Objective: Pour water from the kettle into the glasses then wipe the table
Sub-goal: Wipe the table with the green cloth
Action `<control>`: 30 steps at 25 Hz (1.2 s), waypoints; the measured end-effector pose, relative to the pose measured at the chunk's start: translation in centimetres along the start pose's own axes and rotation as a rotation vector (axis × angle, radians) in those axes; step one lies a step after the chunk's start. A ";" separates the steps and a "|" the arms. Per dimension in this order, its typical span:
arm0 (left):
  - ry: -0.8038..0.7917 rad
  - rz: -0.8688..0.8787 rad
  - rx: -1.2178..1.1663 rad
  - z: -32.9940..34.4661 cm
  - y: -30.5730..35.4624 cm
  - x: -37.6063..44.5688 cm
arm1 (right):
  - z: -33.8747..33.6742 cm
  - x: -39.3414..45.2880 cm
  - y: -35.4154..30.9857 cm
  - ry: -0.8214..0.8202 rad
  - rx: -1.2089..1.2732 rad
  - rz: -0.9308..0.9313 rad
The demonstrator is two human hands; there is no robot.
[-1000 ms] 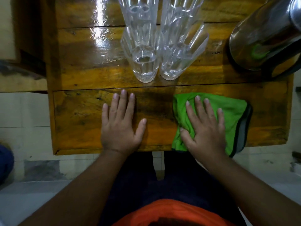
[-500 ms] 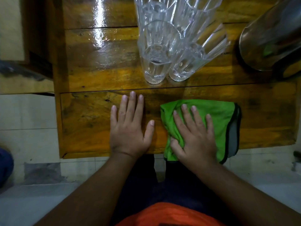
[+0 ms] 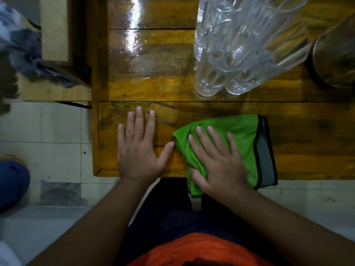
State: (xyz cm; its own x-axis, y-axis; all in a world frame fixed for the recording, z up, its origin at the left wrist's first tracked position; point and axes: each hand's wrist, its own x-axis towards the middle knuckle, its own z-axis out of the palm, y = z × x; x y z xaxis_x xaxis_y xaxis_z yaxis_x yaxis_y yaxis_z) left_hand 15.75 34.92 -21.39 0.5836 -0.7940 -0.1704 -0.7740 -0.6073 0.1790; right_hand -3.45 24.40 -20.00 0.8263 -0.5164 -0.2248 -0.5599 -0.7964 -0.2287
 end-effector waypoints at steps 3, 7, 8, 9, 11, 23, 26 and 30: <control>0.028 0.009 -0.051 0.6 0.0 -0.1 | -0.2 3.2 -2.0 0.014 0.028 0.008; 0.060 -0.018 -0.108 0.7 -0.2 -0.2 | -0.2 5.6 -3.8 0.054 0.072 0.104; 0.058 -0.015 -0.117 0.6 -0.3 -0.2 | 0.0 4.8 -3.7 0.052 0.062 0.074; 0.054 -0.008 -0.126 0.6 -0.4 -0.2 | 0.2 3.7 -3.5 0.045 0.048 0.018; 0.053 0.004 -0.146 0.5 -0.5 -0.2 | 0.3 2.0 -3.1 0.026 0.036 -0.072; 0.055 0.005 -0.179 0.4 -0.5 0.1 | 0.4 3.4 -4.6 0.044 0.073 0.097; 0.050 0.011 -0.114 0.5 -0.4 0.0 | 0.4 3.0 -4.3 0.037 0.084 0.120; 0.048 0.010 -0.094 0.5 -0.4 -0.1 | -0.5 7.2 -4.4 0.044 0.120 0.208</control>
State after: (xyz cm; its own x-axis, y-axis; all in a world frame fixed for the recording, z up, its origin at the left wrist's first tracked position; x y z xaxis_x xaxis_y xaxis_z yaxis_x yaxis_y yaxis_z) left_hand 15.91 35.22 -21.96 0.5887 -0.7990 -0.1222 -0.7546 -0.5975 0.2712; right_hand 4.98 24.04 -20.15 0.6931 -0.6804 -0.2381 -0.7192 -0.6301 -0.2929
